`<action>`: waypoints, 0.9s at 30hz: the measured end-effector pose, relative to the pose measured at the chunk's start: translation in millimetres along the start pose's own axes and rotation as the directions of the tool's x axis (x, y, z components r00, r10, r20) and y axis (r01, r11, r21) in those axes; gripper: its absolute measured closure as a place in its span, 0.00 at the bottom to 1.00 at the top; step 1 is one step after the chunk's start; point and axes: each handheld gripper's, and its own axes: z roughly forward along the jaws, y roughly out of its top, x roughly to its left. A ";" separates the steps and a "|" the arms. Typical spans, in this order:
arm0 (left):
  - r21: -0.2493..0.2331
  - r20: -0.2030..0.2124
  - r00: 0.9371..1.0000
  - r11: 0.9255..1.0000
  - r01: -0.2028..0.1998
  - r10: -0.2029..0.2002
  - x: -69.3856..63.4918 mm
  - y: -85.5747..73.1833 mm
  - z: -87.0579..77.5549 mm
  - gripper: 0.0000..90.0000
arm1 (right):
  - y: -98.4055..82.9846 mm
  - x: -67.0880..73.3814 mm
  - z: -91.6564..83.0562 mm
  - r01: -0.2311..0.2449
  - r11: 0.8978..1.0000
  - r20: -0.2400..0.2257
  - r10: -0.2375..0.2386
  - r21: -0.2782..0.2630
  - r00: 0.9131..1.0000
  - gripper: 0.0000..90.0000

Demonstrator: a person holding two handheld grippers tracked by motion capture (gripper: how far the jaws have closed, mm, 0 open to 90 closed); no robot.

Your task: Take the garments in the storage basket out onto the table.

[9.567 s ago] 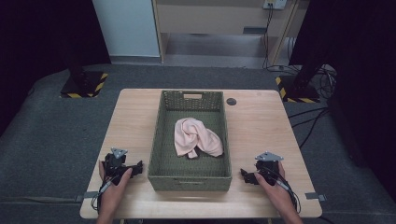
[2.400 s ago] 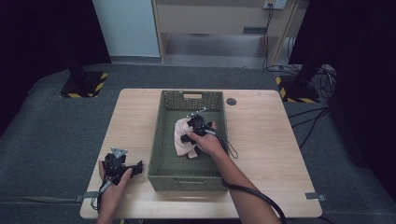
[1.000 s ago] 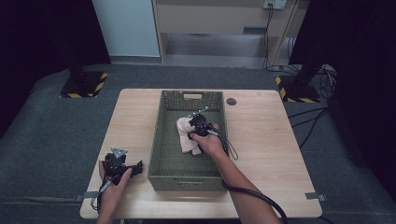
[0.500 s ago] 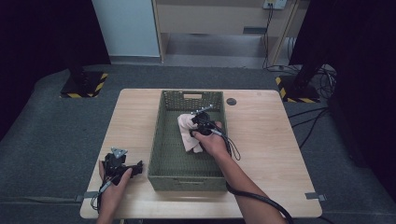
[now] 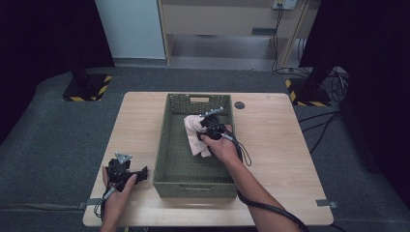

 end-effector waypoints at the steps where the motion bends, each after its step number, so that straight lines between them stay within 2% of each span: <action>1: 0.000 0.000 1.000 1.000 0.000 0.000 0.0 0.0 0.0 0.00 | 0.1 0.2 -0.3 0.000 1.000 -0.001 0.000 -0.001 1.000 0.63; 10: 0.000 0.000 1.000 1.000 0.000 0.000 0.0 0.0 0.0 0.00 | 1.6 0.7 -3.1 0.004 1.000 -0.001 -0.004 -0.003 1.000 0.63; 27: 0.000 0.000 1.000 1.000 0.000 0.000 0.0 0.0 0.0 0.00 | 5.6 3.9 -19.1 0.012 0.999 -0.007 -0.013 -0.032 1.000 0.63</action>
